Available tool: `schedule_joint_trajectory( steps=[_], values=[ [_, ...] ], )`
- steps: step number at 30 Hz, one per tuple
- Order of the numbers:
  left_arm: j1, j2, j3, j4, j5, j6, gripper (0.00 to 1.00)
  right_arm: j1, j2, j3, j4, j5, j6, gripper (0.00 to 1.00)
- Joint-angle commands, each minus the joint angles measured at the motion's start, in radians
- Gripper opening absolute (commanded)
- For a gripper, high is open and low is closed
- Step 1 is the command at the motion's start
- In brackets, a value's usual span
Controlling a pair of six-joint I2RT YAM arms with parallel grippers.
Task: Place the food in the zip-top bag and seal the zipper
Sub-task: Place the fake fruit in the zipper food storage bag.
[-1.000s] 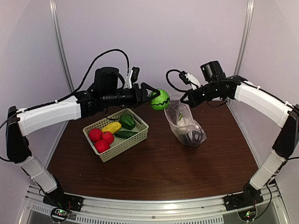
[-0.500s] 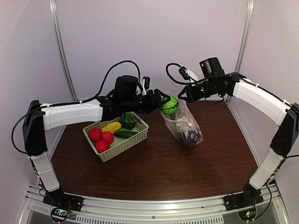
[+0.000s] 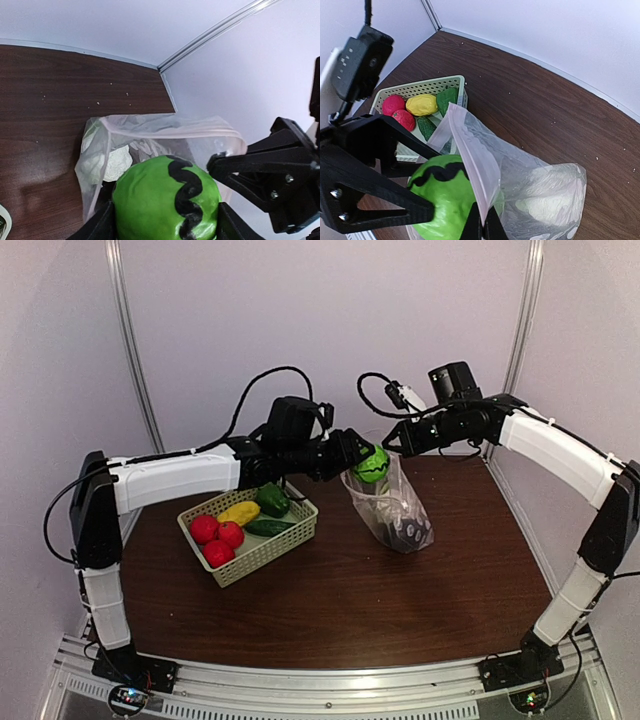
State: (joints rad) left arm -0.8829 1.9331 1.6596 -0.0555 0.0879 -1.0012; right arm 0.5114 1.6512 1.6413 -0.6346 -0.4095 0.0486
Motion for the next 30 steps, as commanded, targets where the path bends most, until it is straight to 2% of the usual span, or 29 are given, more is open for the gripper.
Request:
schedule_joint_trajectory(
  steps=[1,3,10,17,18,19,25,30],
  values=[
    [-0.014,0.030,0.028,-0.024,-0.028,0.009,0.41,0.014,-0.025,0.037,0.002,-0.009,-0.019,0.00],
    [-0.014,0.030,0.033,-0.044,-0.042,0.014,0.42,0.015,-0.029,0.041,-0.003,-0.016,-0.018,0.00],
    [-0.016,0.038,0.059,-0.056,-0.034,0.030,0.66,0.015,-0.037,0.033,-0.003,-0.023,-0.019,0.00],
    [-0.017,0.033,0.081,-0.080,-0.036,0.061,0.78,0.015,-0.052,0.023,-0.003,-0.013,-0.025,0.00],
    [-0.019,0.032,0.085,-0.082,-0.038,0.066,0.94,0.015,-0.052,0.023,-0.001,-0.013,-0.024,0.00],
    [-0.020,0.032,0.089,-0.087,-0.040,0.072,0.97,0.014,-0.053,0.024,-0.001,-0.012,-0.024,0.00],
    [-0.025,0.017,0.096,-0.084,-0.040,0.099,0.98,0.015,-0.063,0.016,-0.003,-0.009,-0.030,0.00],
    [-0.030,-0.059,0.054,-0.062,-0.070,0.147,0.98,0.010,-0.078,-0.003,0.003,0.002,-0.035,0.00]
  ],
)
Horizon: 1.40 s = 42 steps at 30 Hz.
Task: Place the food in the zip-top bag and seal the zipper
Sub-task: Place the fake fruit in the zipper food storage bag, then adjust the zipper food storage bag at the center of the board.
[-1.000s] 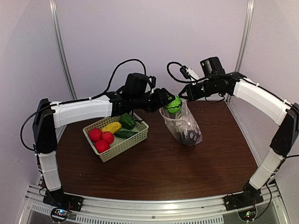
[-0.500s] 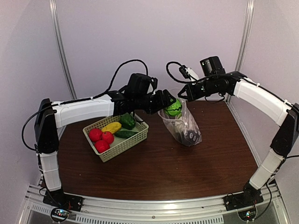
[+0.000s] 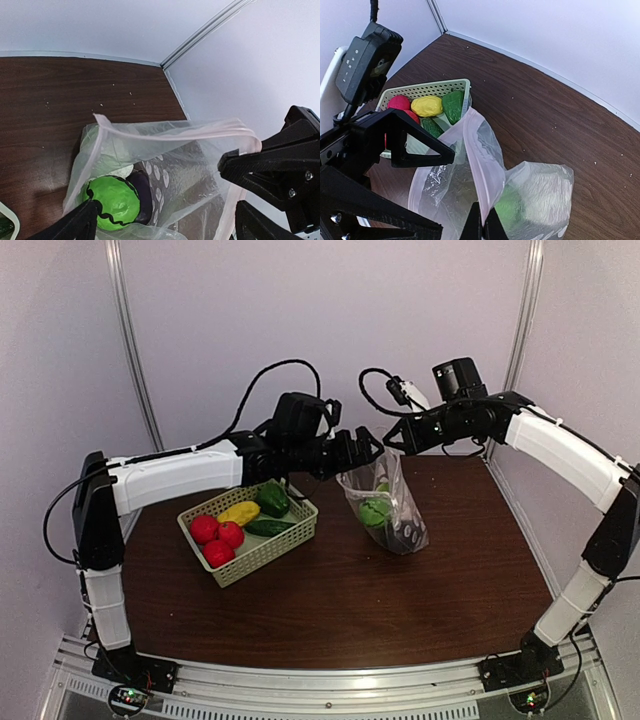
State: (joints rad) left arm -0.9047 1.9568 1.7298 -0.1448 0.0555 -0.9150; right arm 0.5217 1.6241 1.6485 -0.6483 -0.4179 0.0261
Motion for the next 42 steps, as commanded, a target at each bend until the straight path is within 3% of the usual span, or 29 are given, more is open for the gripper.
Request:
schedule_joint_trajectory(
  steps=[1,7,12,14,21,26,28,32,42],
  values=[
    [-0.009,-0.120,-0.049,0.039,-0.090,0.069,0.98,-0.002,-0.053,-0.011,0.014,0.011,-0.013,0.00],
    [-0.010,-0.392,-0.258,0.138,-0.261,0.278,0.98,-0.074,-0.059,0.124,-0.107,0.083,-0.163,0.00],
    [0.024,-0.461,-0.300,-0.048,-0.380,0.394,0.98,-0.117,-0.034,0.218,-0.164,0.093,-0.195,0.00],
    [0.070,-0.456,-0.313,-0.138,-0.330,0.386,0.96,-0.121,-0.006,0.279,-0.232,0.070,-0.229,0.00],
    [0.194,-0.399,-0.351,-0.394,-0.292,0.432,0.87,-0.141,-0.054,0.207,-0.118,0.257,-0.269,0.00],
    [0.241,-0.344,-0.354,-0.435,-0.247,0.449,0.83,-0.171,-0.046,0.179,-0.070,0.346,-0.300,0.00],
    [0.256,-0.305,-0.340,-0.456,-0.222,0.462,0.77,-0.185,-0.042,0.187,-0.063,0.367,-0.293,0.00],
    [0.285,-0.234,-0.316,-0.513,-0.199,0.470,0.77,-0.204,-0.053,0.177,-0.048,0.359,-0.264,0.00],
    [0.314,-0.194,-0.340,-0.650,-0.272,0.446,0.84,-0.176,-0.153,-0.153,0.103,0.179,-0.171,0.00]
  ],
)
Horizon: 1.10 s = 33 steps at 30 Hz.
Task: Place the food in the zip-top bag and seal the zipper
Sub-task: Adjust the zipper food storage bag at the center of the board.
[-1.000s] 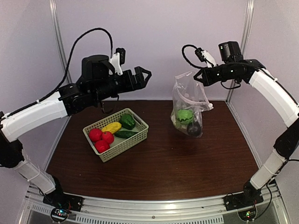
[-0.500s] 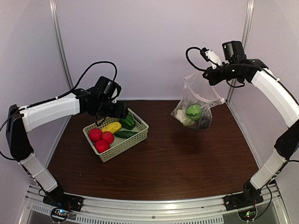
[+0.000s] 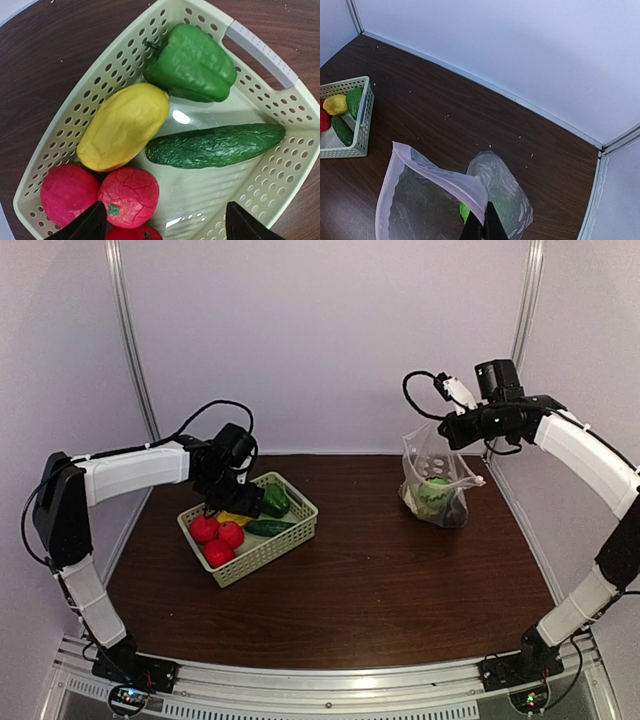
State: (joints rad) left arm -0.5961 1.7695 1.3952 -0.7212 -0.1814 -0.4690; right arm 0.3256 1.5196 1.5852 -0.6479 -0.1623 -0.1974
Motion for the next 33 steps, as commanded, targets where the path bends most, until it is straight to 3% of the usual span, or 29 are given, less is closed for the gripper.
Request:
schedule_joint_trajectory(
  steps=[1,12,23,33],
  values=[
    [0.005,-0.007,-0.011,-0.082,-0.036,0.000,0.84,0.023,-0.057,-0.112,0.115,-0.086,0.057,0.00],
    [0.008,0.035,-0.071,-0.083,-0.041,0.003,0.84,0.036,-0.094,-0.239,0.197,-0.165,0.065,0.00],
    [0.030,0.098,-0.083,-0.057,-0.080,0.004,0.83,0.038,-0.109,-0.263,0.204,-0.189,0.072,0.00],
    [0.036,0.163,-0.077,-0.030,-0.131,0.010,0.66,0.039,-0.128,-0.280,0.205,-0.183,0.076,0.00]
  ],
)
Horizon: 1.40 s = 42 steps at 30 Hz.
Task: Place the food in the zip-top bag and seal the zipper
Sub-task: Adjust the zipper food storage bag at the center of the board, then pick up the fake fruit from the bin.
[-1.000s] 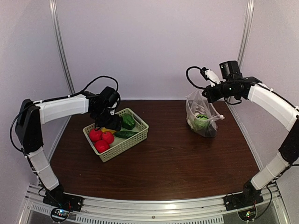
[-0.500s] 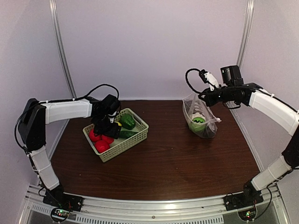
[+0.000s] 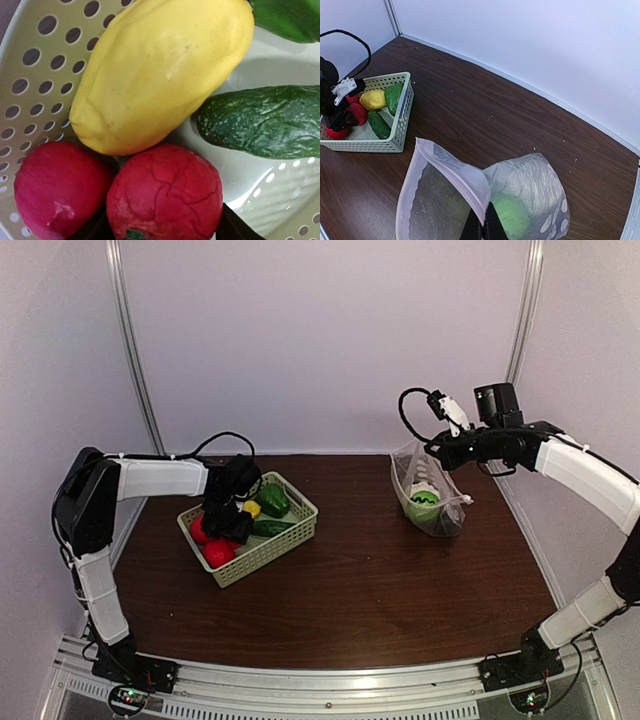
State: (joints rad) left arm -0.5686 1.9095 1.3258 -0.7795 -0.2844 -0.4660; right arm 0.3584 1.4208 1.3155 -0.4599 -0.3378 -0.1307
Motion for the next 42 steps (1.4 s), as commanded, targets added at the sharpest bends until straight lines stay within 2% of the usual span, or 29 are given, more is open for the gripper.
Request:
schedule_joint_trajectory(
  steps=[1,3,10,17,22,25,30,34,42],
  values=[
    [0.009,0.025,-0.007,0.033,-0.027,0.009,0.66,0.005,-0.029,-0.011,0.017,-0.007,0.009,0.00],
    [0.009,0.023,-0.003,0.033,-0.024,0.011,0.63,0.005,-0.030,-0.013,0.017,-0.006,0.008,0.00],
    [0.004,-0.023,0.038,-0.026,0.017,0.033,0.45,0.005,-0.031,-0.010,0.013,-0.004,0.009,0.00],
    [-0.038,-0.155,0.127,-0.133,-0.018,0.023,0.37,0.006,-0.024,-0.013,0.014,0.001,0.005,0.00],
    [-0.109,-0.213,0.218,-0.118,0.060,-0.006,0.32,0.007,-0.013,-0.012,0.014,0.006,0.001,0.00],
    [-0.203,-0.225,0.265,-0.006,0.160,-0.008,0.29,0.007,-0.007,-0.012,0.015,0.007,-0.001,0.00],
    [-0.343,-0.228,0.262,0.334,0.404,-0.026,0.19,0.008,0.003,0.004,0.009,-0.007,0.009,0.00],
    [-0.354,-0.209,0.236,0.569,0.543,-0.124,0.14,0.009,0.001,0.008,0.004,-0.009,0.015,0.00],
    [-0.369,-0.064,0.332,0.725,0.642,-0.247,0.13,0.010,0.002,0.019,0.006,-0.012,0.037,0.00]
  ],
)
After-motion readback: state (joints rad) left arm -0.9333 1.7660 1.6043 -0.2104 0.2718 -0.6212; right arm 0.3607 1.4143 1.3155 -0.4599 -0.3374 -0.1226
